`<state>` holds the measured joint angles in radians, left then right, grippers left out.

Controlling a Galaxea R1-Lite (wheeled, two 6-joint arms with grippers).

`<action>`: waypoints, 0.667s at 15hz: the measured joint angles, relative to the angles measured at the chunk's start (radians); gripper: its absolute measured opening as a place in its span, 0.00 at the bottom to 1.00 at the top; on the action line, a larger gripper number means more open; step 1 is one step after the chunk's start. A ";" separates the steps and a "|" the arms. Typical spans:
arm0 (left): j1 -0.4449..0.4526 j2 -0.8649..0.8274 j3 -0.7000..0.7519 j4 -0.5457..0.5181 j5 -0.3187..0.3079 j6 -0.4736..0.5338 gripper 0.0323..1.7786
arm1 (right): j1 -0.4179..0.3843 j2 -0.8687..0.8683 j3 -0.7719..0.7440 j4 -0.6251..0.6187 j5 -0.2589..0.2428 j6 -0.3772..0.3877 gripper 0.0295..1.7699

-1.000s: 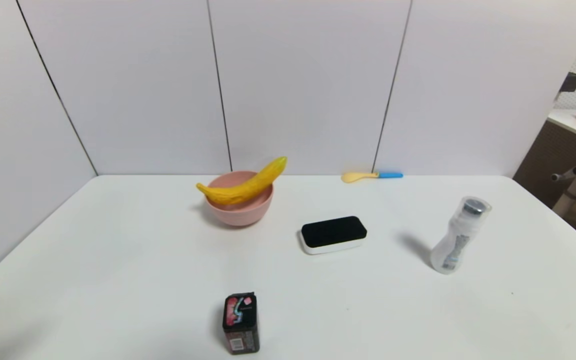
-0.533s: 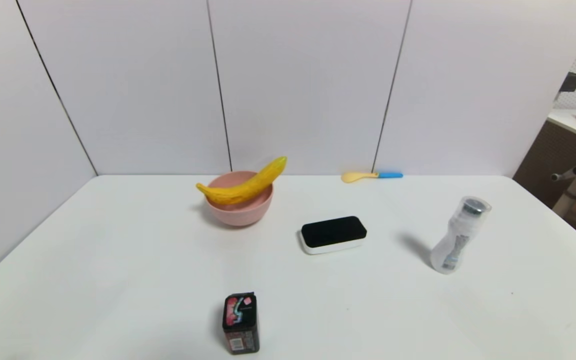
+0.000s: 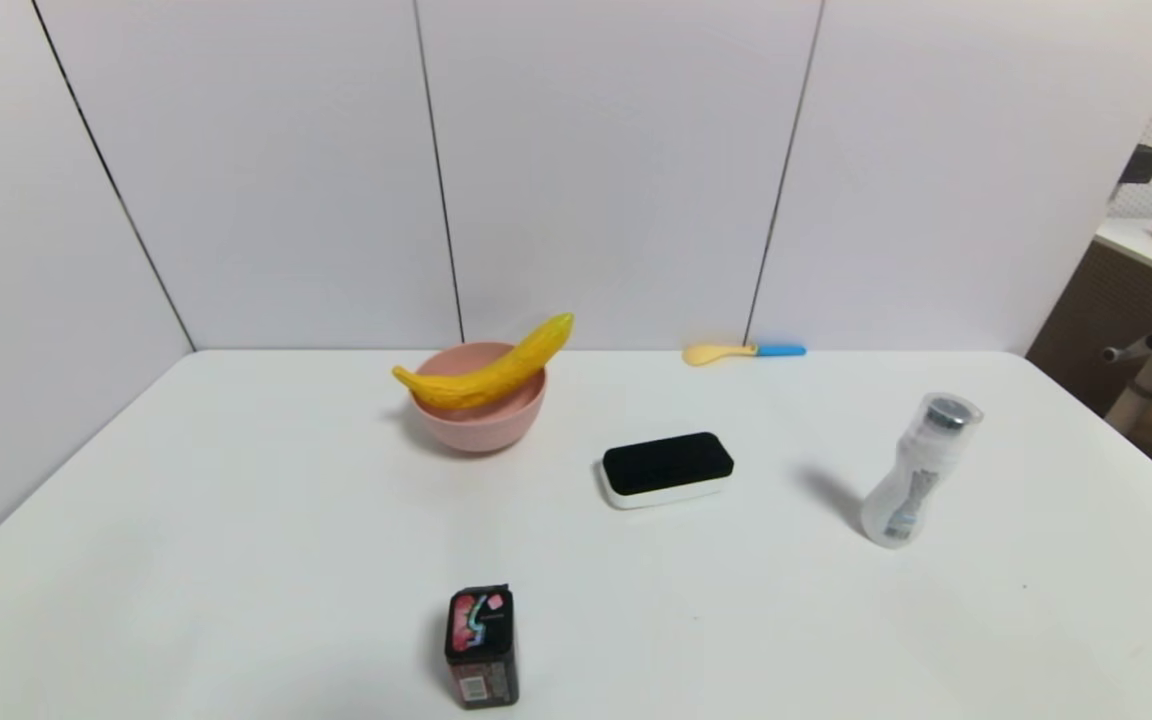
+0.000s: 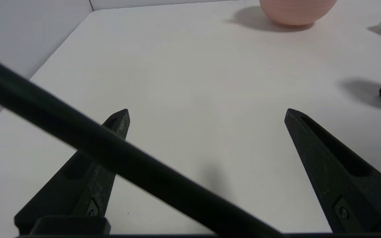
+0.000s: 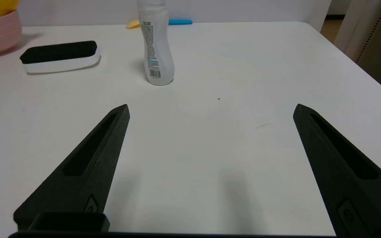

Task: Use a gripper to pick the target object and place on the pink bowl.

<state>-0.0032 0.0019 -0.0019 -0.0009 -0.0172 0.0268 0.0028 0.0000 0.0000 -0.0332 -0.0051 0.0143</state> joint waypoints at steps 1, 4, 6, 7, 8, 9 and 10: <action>0.000 -0.001 0.001 0.000 0.001 -0.016 0.95 | 0.000 0.000 0.000 0.000 0.000 0.001 0.97; 0.000 -0.004 0.002 0.001 0.001 -0.020 0.95 | 0.000 0.000 0.000 0.000 0.000 0.000 0.97; 0.000 -0.004 0.002 0.001 0.000 -0.021 0.95 | 0.000 0.000 0.000 0.000 0.000 0.001 0.97; 0.000 -0.004 0.002 0.001 0.000 -0.021 0.95 | 0.000 0.000 0.000 0.000 0.000 0.001 0.97; 0.000 -0.004 0.002 0.001 0.001 -0.021 0.95 | 0.000 0.000 0.000 0.000 0.000 0.001 0.97; 0.000 -0.004 0.002 0.001 0.001 -0.021 0.95 | 0.000 0.000 0.000 0.000 0.000 0.001 0.97; 0.000 -0.004 0.002 0.001 0.000 -0.021 0.95 | 0.000 0.000 0.000 0.000 0.000 0.000 0.97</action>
<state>-0.0032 -0.0019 0.0000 0.0000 -0.0168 0.0062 0.0028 0.0000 0.0000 -0.0332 -0.0047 0.0147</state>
